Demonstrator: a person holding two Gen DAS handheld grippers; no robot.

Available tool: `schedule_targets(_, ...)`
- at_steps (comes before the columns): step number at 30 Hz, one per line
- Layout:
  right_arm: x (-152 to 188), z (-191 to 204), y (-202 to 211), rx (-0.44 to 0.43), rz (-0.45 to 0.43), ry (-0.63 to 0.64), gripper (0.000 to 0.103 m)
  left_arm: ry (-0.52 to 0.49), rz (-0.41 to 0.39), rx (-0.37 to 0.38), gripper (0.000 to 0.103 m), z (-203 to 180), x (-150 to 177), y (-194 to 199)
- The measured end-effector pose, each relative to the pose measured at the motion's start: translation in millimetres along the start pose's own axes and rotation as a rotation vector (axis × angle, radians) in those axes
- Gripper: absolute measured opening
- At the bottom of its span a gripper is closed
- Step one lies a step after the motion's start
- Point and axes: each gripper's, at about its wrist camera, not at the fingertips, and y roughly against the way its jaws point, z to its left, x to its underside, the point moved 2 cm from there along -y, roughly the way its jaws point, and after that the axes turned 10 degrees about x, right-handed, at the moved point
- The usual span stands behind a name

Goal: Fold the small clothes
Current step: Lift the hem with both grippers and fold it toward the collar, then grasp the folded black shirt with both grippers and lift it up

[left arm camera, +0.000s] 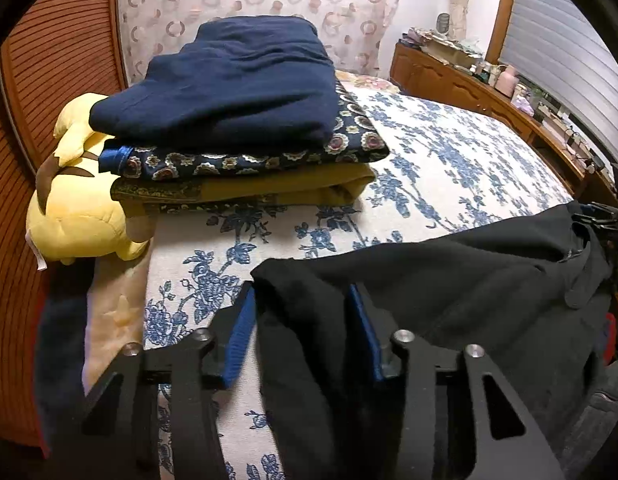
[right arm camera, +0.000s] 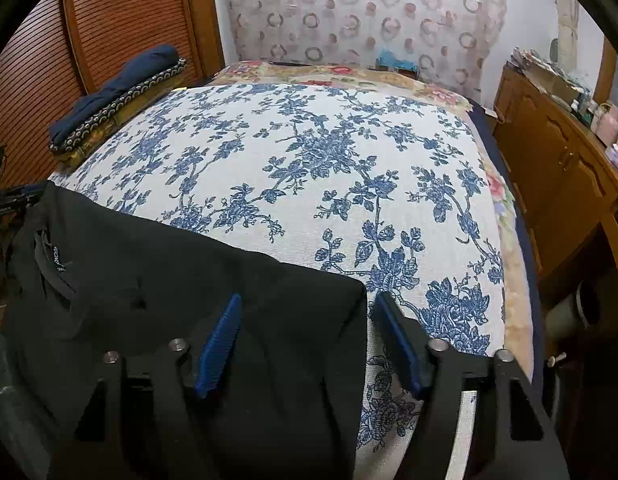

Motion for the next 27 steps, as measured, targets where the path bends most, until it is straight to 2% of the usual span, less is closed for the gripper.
schedule_targets(1,-0.1,0.5,0.8,-0.010,-0.003,0.003,0.050,0.000,0.000,0.007,0.033,-1.1,-0.2,0.3)
schedule_targets(2,0.1,1.8,1.7,-0.025,-0.005,0.008,0.035,0.005,0.002,0.022,0.029,-1.7,0.0,0.5)
schedule_targets(3,0.5,3.3,2.5,-0.041,-0.006,0.013,0.024,0.010,0.003,0.038,0.017,-2.2,0.3,0.6)
schedule_targets(4,1.4,5.4,3.4,-0.054,-0.008,0.019,0.020,0.018,0.002,0.057,0.014,-3.0,0.8,1.4)
schedule_targets(6,3.3,7.5,11.6,-0.033,-0.054,0.023,0.013,0.004,-0.026,0.041,0.012,-10.5,0.6,9.7)
schedule_targets(10,5.7,6.3,49.8,-0.045,-0.164,-0.027,0.012,-0.011,-0.168,0.083,0.012,-33.5,-9.5,57.6)
schedule_targets(14,0.6,5.5,115.5,-0.040,-0.310,-0.066,0.011,-0.020,-0.351,0.136,0.012,-63.5,-24.3,121.7)
schedule_targets(20,-15.9,7.0,212.3,-0.001,-0.484,-0.063,0.010,-0.093,-0.498,0.168,0.012,-95.7,-54.9,183.0)
schedule_targets(27,-51.3,-8.5,299.6,0.059,-0.633,-0.025,0.011,-0.156,-0.636,0.195,0.012,-109.9,-108.7,240.4)
